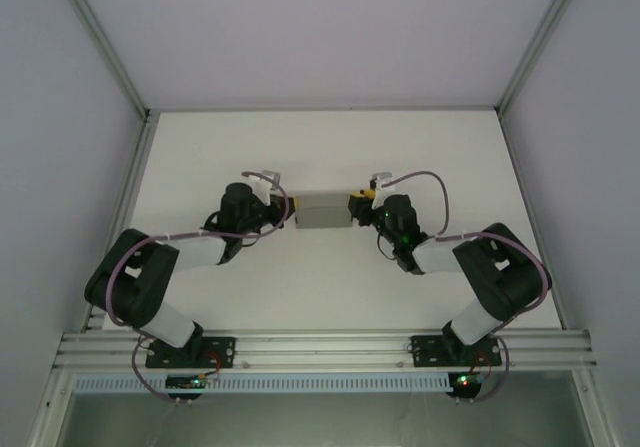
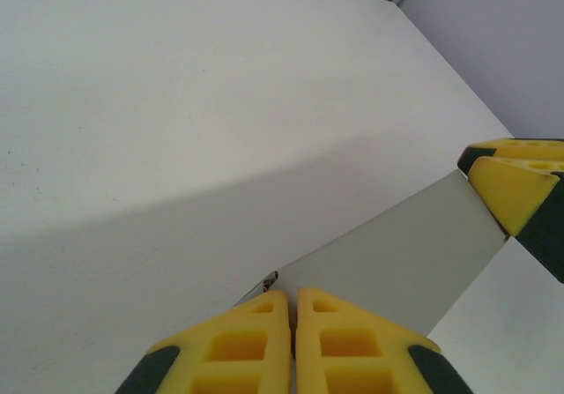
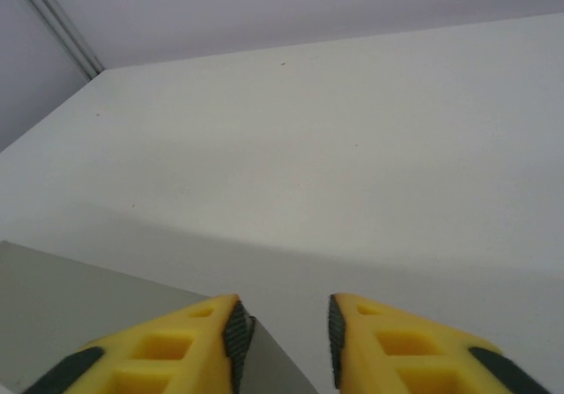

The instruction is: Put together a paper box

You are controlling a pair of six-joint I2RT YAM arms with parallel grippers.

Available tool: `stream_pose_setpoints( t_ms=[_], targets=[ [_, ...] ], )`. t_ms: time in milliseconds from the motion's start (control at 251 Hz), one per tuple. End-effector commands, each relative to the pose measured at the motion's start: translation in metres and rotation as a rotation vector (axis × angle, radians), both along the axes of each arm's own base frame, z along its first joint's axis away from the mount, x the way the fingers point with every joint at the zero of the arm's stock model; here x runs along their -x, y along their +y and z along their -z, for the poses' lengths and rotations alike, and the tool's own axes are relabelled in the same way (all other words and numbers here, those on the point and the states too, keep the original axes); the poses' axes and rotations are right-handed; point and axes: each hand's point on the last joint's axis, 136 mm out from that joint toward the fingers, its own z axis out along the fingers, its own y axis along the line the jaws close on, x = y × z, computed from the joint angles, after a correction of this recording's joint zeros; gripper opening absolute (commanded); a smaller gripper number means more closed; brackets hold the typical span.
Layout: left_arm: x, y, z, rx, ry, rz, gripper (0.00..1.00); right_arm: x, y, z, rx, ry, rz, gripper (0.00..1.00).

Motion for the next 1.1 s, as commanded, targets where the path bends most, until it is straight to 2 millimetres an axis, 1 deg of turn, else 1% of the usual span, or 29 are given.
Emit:
stream_pose_setpoints(
  t_ms=[0, 156, 239, 259, 291, 315, 343, 379, 399, 447, 495, 567, 635, 678, 746, 818, 830, 838, 854, 938, 998, 1098],
  targets=[
    [0.066, 0.016, 0.104, -0.221, 0.366, 0.062, 0.05, 0.078, -0.025, 0.127, 0.286, 0.43, -0.108, 0.25],
    [0.057, 0.012, 0.085, -0.212, 0.331, 0.06, 0.04, 0.069, -0.017, 0.111, 0.259, 0.435, -0.109, 0.24],
    [0.051, 0.01, 0.072, -0.215, 0.311, 0.056, 0.12, 0.063, -0.012, 0.1, 0.245, 0.423, -0.115, 0.29],
    [0.049, 0.01, 0.068, -0.215, 0.306, 0.055, 0.15, 0.062, -0.01, 0.096, 0.237, 0.42, -0.119, 0.3],
    [0.045, 0.009, 0.061, -0.216, 0.296, 0.046, 0.23, 0.06, -0.007, 0.09, 0.226, 0.42, -0.12, 0.34],
    [0.042, 0.008, 0.056, -0.217, 0.29, 0.047, 0.26, 0.058, -0.006, 0.085, 0.224, 0.421, -0.118, 0.37],
    [0.038, 0.006, 0.049, -0.216, 0.277, 0.046, 0.29, 0.055, -0.004, 0.078, 0.219, 0.42, -0.118, 0.38],
    [0.032, 0.005, 0.04, -0.216, 0.264, 0.034, 0.36, 0.05, -0.002, 0.068, 0.215, 0.415, -0.116, 0.39],
    [0.028, 0.004, 0.034, -0.214, 0.253, 0.029, 0.37, 0.046, -0.001, 0.062, 0.215, 0.41, -0.11, 0.4],
    [0.02, 0.002, 0.021, -0.211, 0.227, 0.018, 0.42, 0.041, -0.001, 0.053, 0.226, 0.419, -0.095, 0.46],
    [0.009, 0.003, 0.01, -0.215, 0.204, -0.022, 0.56, 0.035, 0.0, 0.042, 0.23, 0.414, -0.085, 0.54],
    [-0.004, 0.005, -0.008, -0.232, 0.167, -0.059, 0.65, 0.026, 0.001, 0.025, 0.234, 0.399, -0.068, 0.61],
    [-0.014, 0.009, -0.026, -0.247, 0.135, -0.099, 0.84, 0.019, 0.001, 0.009, 0.232, 0.382, -0.056, 0.69],
    [-0.017, 0.01, -0.04, -0.247, 0.102, -0.106, 1.0, 0.015, 0.003, -0.002, 0.221, 0.367, -0.062, 0.71],
    [-0.022, 0.015, -0.059, -0.243, 0.059, -0.141, 1.0, 0.01, 0.006, -0.018, 0.196, 0.343, -0.085, 0.77],
    [-0.026, 0.025, -0.078, -0.241, 0.016, -0.184, 1.0, 0.005, 0.009, -0.034, 0.173, 0.307, -0.115, 0.85],
    [-0.027, 0.028, -0.081, -0.243, 0.011, -0.195, 1.0, 0.004, 0.01, -0.037, 0.173, 0.298, -0.124, 0.89],
    [-0.027, 0.03, -0.083, -0.245, 0.008, -0.203, 1.0, 0.004, 0.011, -0.04, 0.172, 0.29, -0.136, 0.95],
    [-0.028, 0.034, -0.086, -0.25, 0.003, -0.219, 0.99, 0.003, 0.012, -0.042, 0.172, 0.281, -0.148, 0.98],
    [-0.032, 0.059, -0.095, -0.275, 0.006, -0.308, 1.0, 0.002, 0.022, -0.061, 0.219, 0.184, -0.25, 0.98],
    [-0.033, 0.082, -0.095, -0.292, 0.034, -0.382, 1.0, 0.0, 0.029, -0.076, 0.289, 0.081, -0.323, 0.98],
    [-0.033, 0.123, -0.086, -0.309, 0.097, -0.503, 0.99, 0.021, 0.056, -0.088, 0.373, -0.049, -0.576, 0.98]
  ],
)
